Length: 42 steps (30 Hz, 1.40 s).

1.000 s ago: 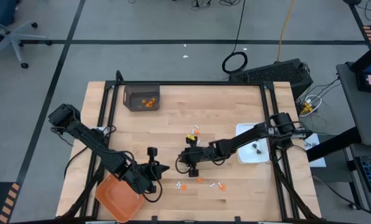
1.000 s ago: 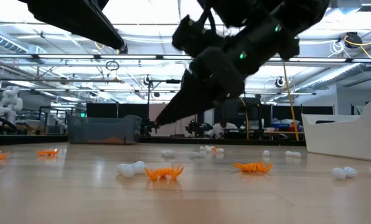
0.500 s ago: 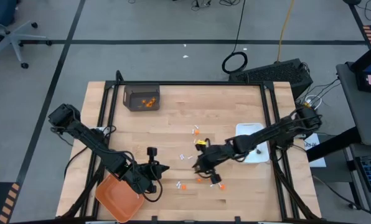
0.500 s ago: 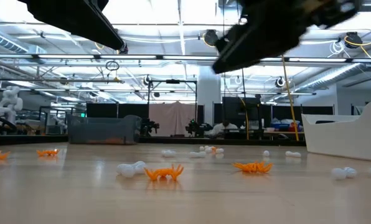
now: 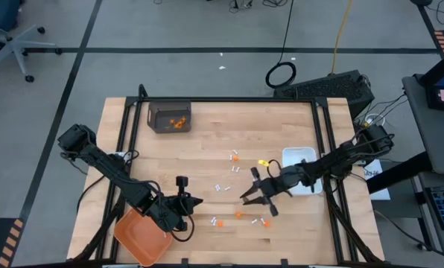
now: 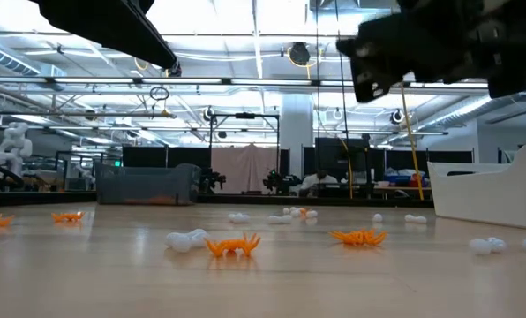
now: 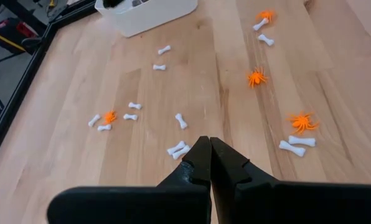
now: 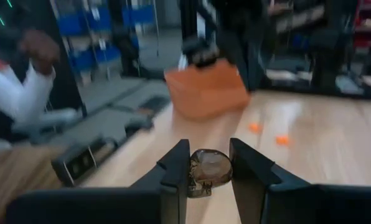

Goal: Sort Halloween decoration
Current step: Put the black skull toy into the orange bin

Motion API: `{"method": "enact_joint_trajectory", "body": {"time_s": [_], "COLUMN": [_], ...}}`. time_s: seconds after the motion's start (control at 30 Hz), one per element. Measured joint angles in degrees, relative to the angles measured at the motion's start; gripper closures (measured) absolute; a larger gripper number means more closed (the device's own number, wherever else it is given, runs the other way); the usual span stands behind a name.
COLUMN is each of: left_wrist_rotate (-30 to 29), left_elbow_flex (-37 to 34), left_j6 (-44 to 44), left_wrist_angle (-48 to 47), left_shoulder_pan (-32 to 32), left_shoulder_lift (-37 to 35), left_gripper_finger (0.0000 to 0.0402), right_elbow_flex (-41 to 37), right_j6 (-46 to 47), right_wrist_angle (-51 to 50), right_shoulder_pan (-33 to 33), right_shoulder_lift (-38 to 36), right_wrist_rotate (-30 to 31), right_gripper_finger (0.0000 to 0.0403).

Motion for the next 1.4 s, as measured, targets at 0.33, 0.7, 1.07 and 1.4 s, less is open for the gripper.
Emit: {"method": "enact_joint_trajectory", "body": {"time_s": [0.33,0.7,1.07,1.4], "left_wrist_rotate": [0.0,-0.1,-0.4,0.0], "left_elbow_flex": [0.0,0.0,0.0,0.0], "left_j6": [0.1,0.1,-0.2,0.2], "left_wrist_angle": [0.0,0.0,1.7,4.2], "left_shoulder_pan": [0.1,0.4,3.0,3.5], "left_shoulder_lift": [0.0,0.0,0.0,0.0], "left_gripper_finger": [0.0402,0.0402,0.0402,0.0402], "right_elbow_flex": [0.0,0.0,0.0,0.0], "right_j6": [0.5,-12.1,-22.6,-28.9], "right_wrist_angle": [3.1,2.7,2.3,0.8], "right_shoulder_pan": [0.1,0.1,0.1,0.1], "right_shoulder_lift": [0.0,0.0,0.0,0.0], "right_wrist_rotate": [0.2,0.1,0.0,0.0], "right_gripper_finger": [0.033,0.033,0.033,0.033]}}
